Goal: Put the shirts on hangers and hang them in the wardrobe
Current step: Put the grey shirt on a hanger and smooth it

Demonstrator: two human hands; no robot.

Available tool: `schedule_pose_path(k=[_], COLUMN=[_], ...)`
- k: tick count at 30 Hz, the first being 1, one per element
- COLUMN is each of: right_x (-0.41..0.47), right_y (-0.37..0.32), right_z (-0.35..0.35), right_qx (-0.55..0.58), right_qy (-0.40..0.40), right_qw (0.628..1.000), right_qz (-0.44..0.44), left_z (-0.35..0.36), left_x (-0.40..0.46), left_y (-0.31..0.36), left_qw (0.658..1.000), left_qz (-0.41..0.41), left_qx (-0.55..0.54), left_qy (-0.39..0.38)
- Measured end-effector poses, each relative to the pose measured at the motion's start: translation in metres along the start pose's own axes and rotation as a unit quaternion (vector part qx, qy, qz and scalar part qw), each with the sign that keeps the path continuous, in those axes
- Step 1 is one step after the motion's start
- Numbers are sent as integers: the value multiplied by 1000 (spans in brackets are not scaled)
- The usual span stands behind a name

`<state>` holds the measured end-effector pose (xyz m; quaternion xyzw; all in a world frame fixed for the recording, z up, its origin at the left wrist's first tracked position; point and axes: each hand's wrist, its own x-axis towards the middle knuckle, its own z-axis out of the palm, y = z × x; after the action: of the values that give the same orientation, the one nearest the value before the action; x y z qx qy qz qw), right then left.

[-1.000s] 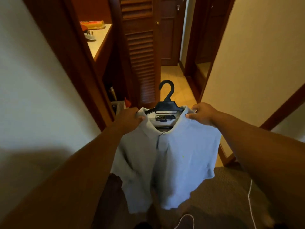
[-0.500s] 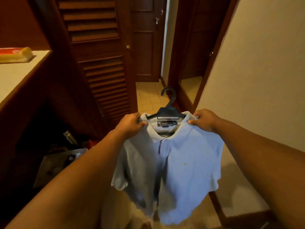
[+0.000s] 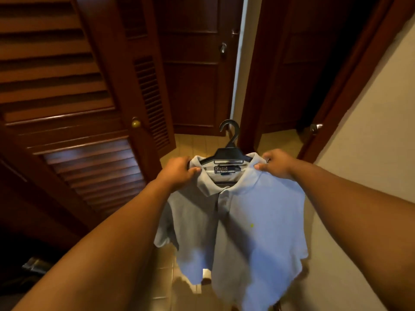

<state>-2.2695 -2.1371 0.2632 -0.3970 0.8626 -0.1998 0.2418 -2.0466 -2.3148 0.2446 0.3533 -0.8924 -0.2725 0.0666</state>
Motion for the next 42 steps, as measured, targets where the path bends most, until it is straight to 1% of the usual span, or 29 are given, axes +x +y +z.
schedule_pose_path(k=[3,6,13,16,20,24,28,32,37,42], right_x=[78,159,339,407,491,580,663,716,740,727], right_y=[-1,-9,-43,-73,-126,-188,-260,-337,-432,-526], right_z=[-38,-66,-96,-106,-115,-110,-88,-68,-46,-41], right_qx=[14,22,-50,-85,-82,-93,-104,-109,-112,-111], right_qy=[-8,-18,-49,-72,-102,-138,-176,-231,-283,-276], right_qw=[999,997,990,984,977,959,928,884,816,755], right_qz=[-39,-69,-125,-142,-170,-231,-311,-391,-491,-584], left_z=[-6,-14,-23,-35,-66,-103,-138,-179,-230,-294], left_x=[70,139,286,337,392,439,469,477,459,434], left_y=[14,14,-24,-45,-71,-108,-145,-169,-188,-203], left_qw=[999,996,986,979,967,950,921,880,830,785], left_qz=[-30,-51,-110,-136,-183,-236,-296,-368,-429,-469], left_qx=[-31,-29,-63,-72,-67,-57,-29,-15,12,59], left_qy=[24,62,109,133,164,198,252,300,355,400])
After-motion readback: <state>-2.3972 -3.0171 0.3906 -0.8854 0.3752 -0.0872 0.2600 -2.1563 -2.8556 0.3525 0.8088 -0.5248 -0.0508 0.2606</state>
